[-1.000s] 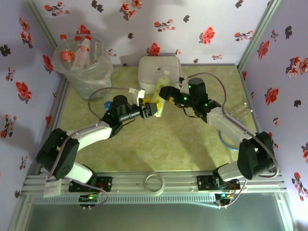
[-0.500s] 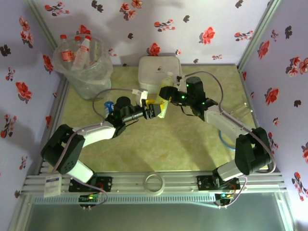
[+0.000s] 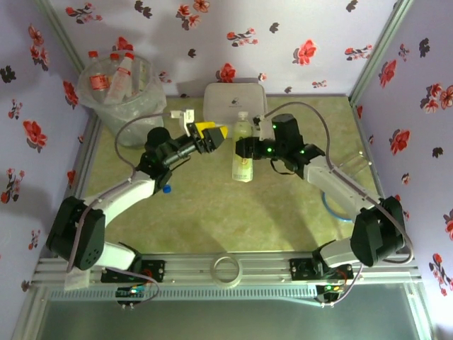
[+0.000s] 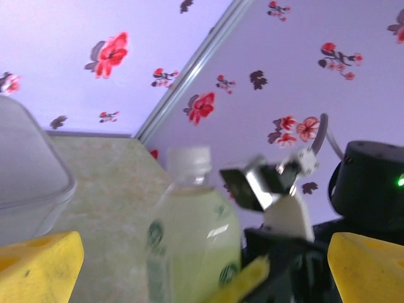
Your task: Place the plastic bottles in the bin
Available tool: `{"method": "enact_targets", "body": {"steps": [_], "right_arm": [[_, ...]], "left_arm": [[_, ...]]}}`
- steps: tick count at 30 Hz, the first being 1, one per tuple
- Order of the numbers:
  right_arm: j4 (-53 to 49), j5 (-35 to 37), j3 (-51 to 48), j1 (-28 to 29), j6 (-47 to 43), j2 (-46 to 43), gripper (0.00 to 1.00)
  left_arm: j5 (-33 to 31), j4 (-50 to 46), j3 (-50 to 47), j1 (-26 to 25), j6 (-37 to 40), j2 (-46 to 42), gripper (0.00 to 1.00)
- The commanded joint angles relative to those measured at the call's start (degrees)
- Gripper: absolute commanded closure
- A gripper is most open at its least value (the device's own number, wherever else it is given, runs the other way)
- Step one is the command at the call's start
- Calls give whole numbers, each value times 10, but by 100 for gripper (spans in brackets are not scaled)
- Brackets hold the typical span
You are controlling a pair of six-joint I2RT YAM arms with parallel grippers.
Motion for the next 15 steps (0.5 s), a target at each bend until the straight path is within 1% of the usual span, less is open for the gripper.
{"method": "enact_targets", "body": {"steps": [1, 4, 7, 11, 15], "right_arm": [[-18, 3, 1, 19, -83, -26, 50], [-8, -1, -3, 26, -90, -34, 50], [5, -25, -2, 28, -88, -33, 50], [15, -49, 5, 33, -85, -30, 50], [17, -50, 13, 38, -85, -27, 50]], "left_arm": [[31, -64, 43, -5, -11, 7, 2], [54, -61, 44, -6, -17, 16, 7], [89, -48, 41, -7, -26, 28, 11], [130, -37, 43, -7, -39, 46, 12], [136, -36, 44, -9, -40, 56, 12]]}}
